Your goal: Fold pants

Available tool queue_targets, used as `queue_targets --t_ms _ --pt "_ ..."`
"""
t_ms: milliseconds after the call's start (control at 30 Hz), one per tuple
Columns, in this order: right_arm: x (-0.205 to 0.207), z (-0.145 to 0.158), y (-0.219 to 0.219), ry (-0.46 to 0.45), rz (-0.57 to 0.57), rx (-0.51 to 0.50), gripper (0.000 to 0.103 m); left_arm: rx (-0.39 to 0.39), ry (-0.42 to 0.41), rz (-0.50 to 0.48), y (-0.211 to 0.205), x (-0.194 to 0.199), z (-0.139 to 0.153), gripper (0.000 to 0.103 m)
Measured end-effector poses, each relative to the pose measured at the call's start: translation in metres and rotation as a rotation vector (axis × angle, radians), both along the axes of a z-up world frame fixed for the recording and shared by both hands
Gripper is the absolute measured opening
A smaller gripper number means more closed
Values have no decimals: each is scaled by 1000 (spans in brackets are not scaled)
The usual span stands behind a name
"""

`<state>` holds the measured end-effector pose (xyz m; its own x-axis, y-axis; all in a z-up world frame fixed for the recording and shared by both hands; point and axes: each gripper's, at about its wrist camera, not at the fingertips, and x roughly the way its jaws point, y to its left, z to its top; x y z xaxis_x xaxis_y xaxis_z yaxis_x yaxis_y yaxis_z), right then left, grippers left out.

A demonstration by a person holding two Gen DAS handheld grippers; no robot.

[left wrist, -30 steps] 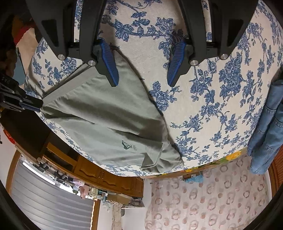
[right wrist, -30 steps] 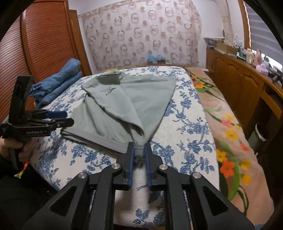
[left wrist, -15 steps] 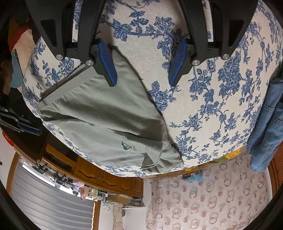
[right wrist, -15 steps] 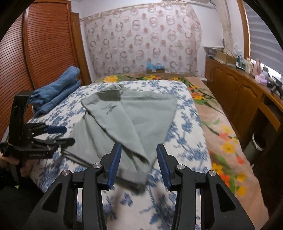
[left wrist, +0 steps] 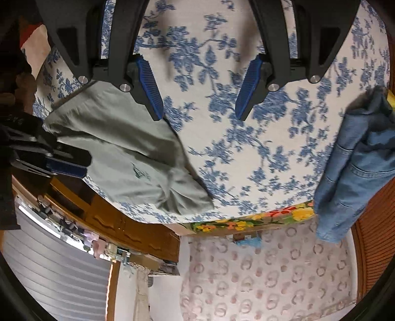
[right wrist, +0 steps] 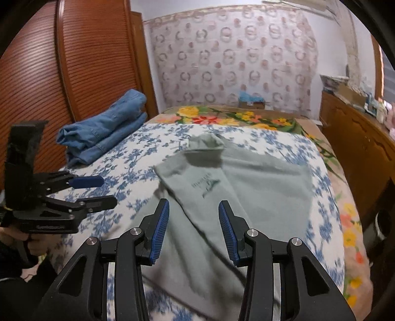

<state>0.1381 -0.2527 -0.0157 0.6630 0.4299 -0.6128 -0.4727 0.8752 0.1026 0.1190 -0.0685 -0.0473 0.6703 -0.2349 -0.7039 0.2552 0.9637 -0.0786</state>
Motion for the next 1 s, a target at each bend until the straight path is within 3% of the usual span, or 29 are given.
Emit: queue_targets --t_ms 267,600,667,733,1000 --pt "28 -8 41 19 68 -38 42 -3 -8 31 14 5 4 60" --pt "45 -19 76 17 112 -132 34 -15 -3 66 29 8 2 60" --pt "49 -22 81 11 108 -170 27 -18 0 69 29 8 0 60" --pt "50 -21 80 -24 89 -189 7 -23 7 66 28 9 -3 60" --pt "54 1 47 -68 32 -132 2 -25 13 36 13 11 -8 60"
